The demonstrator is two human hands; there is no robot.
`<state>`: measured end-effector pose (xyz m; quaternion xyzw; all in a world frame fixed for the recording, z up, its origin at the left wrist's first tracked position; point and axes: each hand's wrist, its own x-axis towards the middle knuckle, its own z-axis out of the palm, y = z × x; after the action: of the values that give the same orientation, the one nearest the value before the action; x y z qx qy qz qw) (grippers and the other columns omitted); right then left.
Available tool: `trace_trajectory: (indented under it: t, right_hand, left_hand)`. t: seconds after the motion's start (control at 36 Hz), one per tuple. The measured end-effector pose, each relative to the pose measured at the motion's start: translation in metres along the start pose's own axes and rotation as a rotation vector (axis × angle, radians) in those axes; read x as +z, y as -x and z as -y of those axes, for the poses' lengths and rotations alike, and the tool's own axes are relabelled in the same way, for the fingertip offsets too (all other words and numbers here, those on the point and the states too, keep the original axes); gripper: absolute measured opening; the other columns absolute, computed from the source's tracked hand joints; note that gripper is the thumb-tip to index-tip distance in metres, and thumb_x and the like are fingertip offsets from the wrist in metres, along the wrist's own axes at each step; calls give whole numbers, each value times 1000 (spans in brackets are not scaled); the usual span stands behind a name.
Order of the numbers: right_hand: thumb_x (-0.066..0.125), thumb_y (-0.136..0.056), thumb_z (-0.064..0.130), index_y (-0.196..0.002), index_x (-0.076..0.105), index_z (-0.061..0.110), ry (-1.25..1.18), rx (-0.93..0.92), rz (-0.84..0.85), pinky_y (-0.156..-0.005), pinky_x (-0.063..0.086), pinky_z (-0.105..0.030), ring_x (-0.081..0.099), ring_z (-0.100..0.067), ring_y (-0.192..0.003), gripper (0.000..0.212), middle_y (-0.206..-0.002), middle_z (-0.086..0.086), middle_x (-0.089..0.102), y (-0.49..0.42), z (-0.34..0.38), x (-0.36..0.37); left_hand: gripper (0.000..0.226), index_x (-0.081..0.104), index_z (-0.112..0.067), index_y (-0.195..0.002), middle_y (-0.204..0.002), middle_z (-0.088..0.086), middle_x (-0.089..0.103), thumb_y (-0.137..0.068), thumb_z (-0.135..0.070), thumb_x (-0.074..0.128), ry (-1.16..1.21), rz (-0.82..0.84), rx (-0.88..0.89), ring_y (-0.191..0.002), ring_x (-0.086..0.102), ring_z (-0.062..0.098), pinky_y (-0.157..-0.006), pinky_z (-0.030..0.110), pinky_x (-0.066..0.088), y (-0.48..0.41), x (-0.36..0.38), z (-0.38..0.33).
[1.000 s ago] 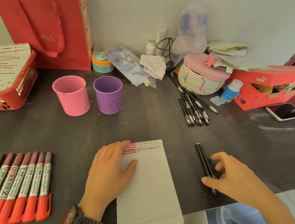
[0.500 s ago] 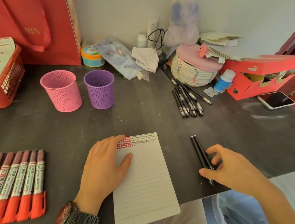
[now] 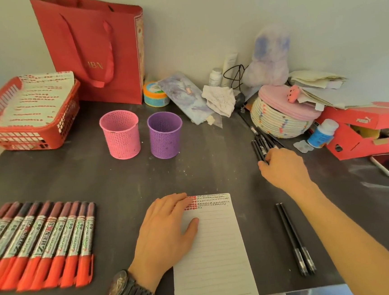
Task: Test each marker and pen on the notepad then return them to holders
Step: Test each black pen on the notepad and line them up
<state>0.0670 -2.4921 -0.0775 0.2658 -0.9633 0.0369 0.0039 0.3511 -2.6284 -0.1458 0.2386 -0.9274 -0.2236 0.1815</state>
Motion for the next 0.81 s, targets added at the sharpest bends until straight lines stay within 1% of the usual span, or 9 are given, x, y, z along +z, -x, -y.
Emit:
trace_trajectory:
  t: [0.06,0.17,0.25,0.39,0.47,0.53,0.58,0.72,0.81]
  right_hand:
    - [56,-95,39,-89,55,11,65,7,39,-70,41,-34,63,-37,-99,29,-107,-18,65,-8,3,4]
    - [52,-99,37,-116,56,4,140,24,57,-80,48,-40,60,-38,-112,37,-122,-19,60,-13,11,8]
    - [47,-101,34,-120,57,3,158,32,61,-81,48,-39,60,-38,-113,38,-124,-18,60,-16,13,9]
    - [50,-98,25,-98,64,8,311,-38,116,-74,50,-37,64,-35,-102,23,-109,-14,67,-16,20,5]
    - [51,-97,25,-82,54,10,302,-31,109,-67,48,-35,61,-34,-93,21,-102,-14,65,-17,21,-1]
    - [52,-95,27,-73,50,9,160,18,73,-63,41,-33,55,-33,-79,28,-90,-15,63,-16,19,-5]
    - [53,-93,31,-75,58,10,-24,44,63,-65,39,-34,50,-29,-77,28,-79,-9,62,-9,19,-9]
    - [62,-89,37,-77,75,27,-717,20,185,-65,42,-31,60,-3,-69,20,-60,16,63,49,40,-11]
    - [66,-90,30,-76,73,23,-1089,-6,213,-57,44,-24,51,-7,-53,18,-55,7,55,91,57,2]
  left_hand:
    - [45,62,-26,-130,-134,-10,58,-89,-44,63,-21,-6,12,-125,53,15,-111,42,39,1,1,0]
    - [44,62,-27,-129,-134,-10,58,-90,-46,59,-30,-10,14,-125,53,14,-113,40,36,-1,1,-1]
    - [45,63,-28,-128,-134,-11,58,-89,-48,54,-35,-15,8,-125,53,13,-113,36,30,-1,1,-2]
    - [48,61,-29,-130,-136,-13,56,-90,-52,46,-38,0,1,-127,51,11,-114,33,24,1,0,-3]
    - [51,58,-30,-134,-140,-14,52,-92,-54,42,-33,11,5,-131,47,10,-115,30,18,2,0,-3]
    - [50,58,-30,-134,-140,-14,52,-92,-53,44,-33,9,6,-131,46,10,-115,28,17,2,1,-3]
    - [49,59,-30,-133,-139,-13,53,-91,-52,45,-29,4,3,-130,47,10,-114,27,18,1,0,-3]
    - [48,59,-30,-133,-139,-14,53,-92,-52,46,-18,-11,14,-130,46,9,-114,26,18,1,0,-4]
    - [51,55,-32,-135,-138,-18,51,-92,-59,46,23,-41,32,-130,43,5,-115,26,23,2,-2,-5]
